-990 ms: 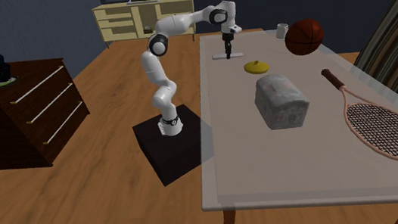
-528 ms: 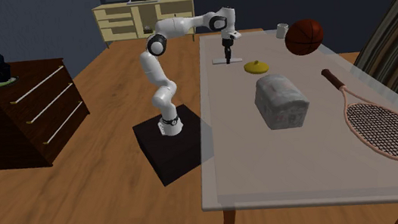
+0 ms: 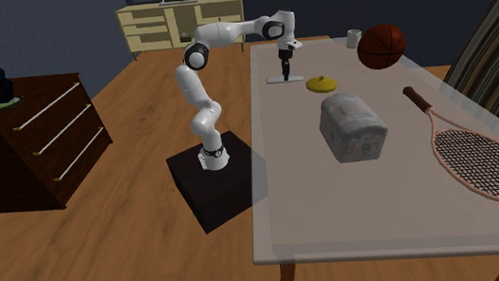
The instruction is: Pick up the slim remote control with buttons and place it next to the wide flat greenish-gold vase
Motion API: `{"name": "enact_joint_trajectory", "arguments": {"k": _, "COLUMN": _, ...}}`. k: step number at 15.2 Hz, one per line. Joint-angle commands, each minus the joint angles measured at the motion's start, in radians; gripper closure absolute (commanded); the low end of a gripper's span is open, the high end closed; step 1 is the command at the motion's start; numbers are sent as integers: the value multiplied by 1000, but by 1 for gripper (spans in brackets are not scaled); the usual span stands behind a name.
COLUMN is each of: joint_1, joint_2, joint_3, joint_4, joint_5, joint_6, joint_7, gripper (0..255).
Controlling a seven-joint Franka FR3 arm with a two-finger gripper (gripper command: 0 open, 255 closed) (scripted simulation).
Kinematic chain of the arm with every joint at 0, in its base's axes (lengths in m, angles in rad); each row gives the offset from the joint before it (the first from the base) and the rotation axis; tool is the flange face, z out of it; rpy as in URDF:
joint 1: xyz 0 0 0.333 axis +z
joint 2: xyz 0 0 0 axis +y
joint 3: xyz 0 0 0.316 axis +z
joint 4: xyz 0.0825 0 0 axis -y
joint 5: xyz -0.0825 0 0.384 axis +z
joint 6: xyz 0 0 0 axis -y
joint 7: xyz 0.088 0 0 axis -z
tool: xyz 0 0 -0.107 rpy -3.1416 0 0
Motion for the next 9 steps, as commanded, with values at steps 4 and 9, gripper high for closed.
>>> {"name": "enact_joint_trajectory", "arguments": {"k": 4, "joint_1": 0, "joint_2": 0, "joint_3": 0, "joint_4": 0, "joint_5": 0, "joint_6": 0, "joint_7": 0, "gripper": 0}}
{"name": "enact_joint_trajectory", "arguments": {"k": 9, "joint_1": -6, "joint_2": 45, "joint_3": 6, "joint_4": 171, "joint_5": -22, "joint_6": -130, "joint_7": 20, "gripper": 0}}
